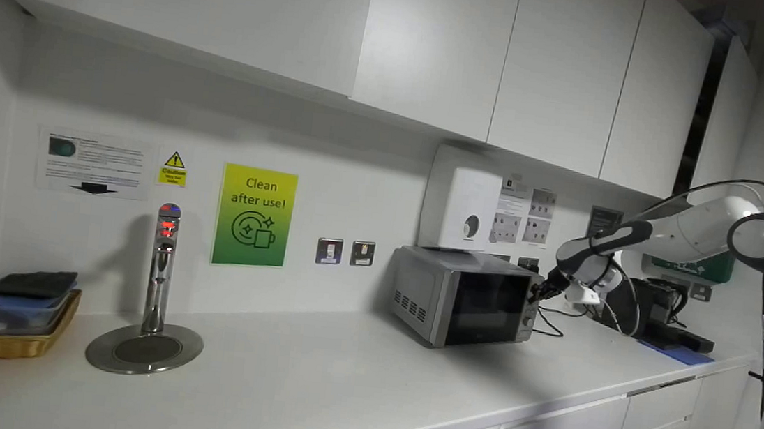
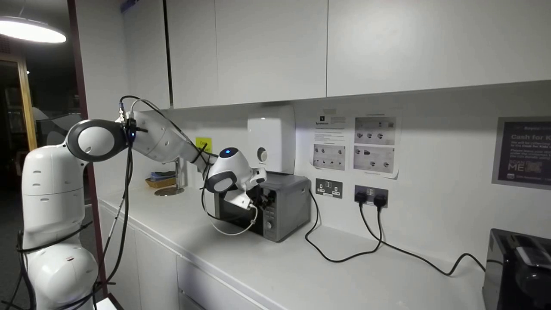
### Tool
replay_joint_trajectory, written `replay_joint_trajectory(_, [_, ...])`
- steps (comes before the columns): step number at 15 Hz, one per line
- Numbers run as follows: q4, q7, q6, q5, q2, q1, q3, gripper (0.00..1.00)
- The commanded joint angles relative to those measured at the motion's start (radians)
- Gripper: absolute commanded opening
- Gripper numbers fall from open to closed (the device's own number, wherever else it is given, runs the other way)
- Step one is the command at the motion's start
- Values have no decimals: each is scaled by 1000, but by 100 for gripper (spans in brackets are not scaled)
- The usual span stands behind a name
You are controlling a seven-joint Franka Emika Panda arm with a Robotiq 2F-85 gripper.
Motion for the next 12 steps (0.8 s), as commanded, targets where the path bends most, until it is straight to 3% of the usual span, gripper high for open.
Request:
replay_joint_trajectory(1, [22,30,39,3,17,2,0,0])
replay_joint_trajectory(12, [72,115,37,-15,51,4,-2,0])
